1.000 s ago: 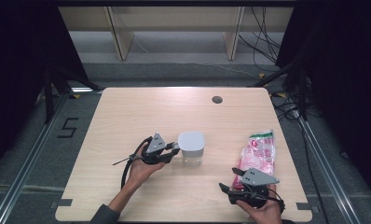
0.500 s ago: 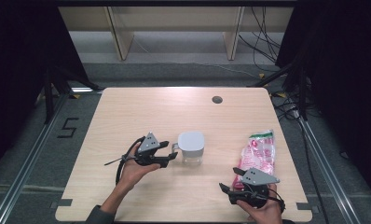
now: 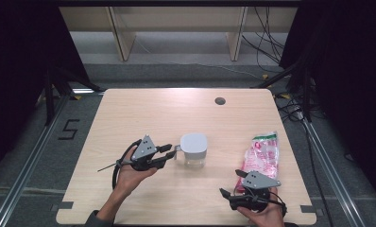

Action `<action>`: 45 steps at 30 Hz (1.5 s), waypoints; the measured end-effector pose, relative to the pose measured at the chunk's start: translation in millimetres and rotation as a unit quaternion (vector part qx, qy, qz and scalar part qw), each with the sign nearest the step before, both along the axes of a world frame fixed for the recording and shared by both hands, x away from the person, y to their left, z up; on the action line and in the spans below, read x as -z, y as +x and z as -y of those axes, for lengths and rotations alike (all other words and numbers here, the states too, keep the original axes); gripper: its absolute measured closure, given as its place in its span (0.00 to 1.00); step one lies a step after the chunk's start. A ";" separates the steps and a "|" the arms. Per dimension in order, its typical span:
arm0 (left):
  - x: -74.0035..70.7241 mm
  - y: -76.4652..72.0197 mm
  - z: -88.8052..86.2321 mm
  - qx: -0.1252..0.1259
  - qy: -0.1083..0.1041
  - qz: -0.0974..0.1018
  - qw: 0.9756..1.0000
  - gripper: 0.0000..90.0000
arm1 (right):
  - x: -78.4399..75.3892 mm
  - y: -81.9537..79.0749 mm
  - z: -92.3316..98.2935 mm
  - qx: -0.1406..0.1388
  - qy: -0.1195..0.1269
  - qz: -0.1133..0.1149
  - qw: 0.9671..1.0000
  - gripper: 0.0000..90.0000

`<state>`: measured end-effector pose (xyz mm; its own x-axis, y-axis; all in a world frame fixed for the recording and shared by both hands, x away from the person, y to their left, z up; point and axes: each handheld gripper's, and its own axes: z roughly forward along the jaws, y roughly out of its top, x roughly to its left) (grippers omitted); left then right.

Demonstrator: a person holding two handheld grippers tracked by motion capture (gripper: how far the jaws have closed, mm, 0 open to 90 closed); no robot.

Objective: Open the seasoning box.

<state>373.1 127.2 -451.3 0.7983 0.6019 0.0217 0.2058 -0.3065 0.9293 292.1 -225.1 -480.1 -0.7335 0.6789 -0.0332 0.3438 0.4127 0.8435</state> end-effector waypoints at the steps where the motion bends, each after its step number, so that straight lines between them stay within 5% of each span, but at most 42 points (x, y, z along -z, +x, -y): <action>1: -3.1 -1.5 0.1 0.001 0.003 0.010 1.000 0.86 | 0.7 0.5 -0.4 -0.002 0.003 -0.005 1.000 0.21; 2: -8.7 -4.2 1.3 -0.006 0.008 0.030 1.000 0.90 | 0.5 1.0 0.1 0.000 0.000 0.005 1.000 0.23; 7: -16.0 -0.7 9.0 -0.009 0.004 0.045 0.999 0.99 | -1.1 0.1 -0.9 0.003 0.002 0.000 1.000 0.27; 18: -8.5 17.7 19.7 -0.004 -0.021 0.023 0.999 0.99 | -1.5 0.6 -0.5 -0.003 0.005 0.005 1.000 0.29; 36: -4.1 27.2 25.2 -0.002 -0.021 0.016 1.000 0.99 | -2.2 -0.2 0.1 0.004 0.006 0.019 1.000 0.32; 45: -3.8 26.3 25.4 -0.003 -0.021 0.015 1.000 0.99 | -4.8 11.9 -7.1 0.008 0.004 0.028 1.000 0.54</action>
<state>399.4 101.8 -447.5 0.7946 0.6068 0.0197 0.1792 -0.2655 0.9473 303.9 -218.0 -475.3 -0.7201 0.6904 -0.0688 0.3024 0.4016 0.8645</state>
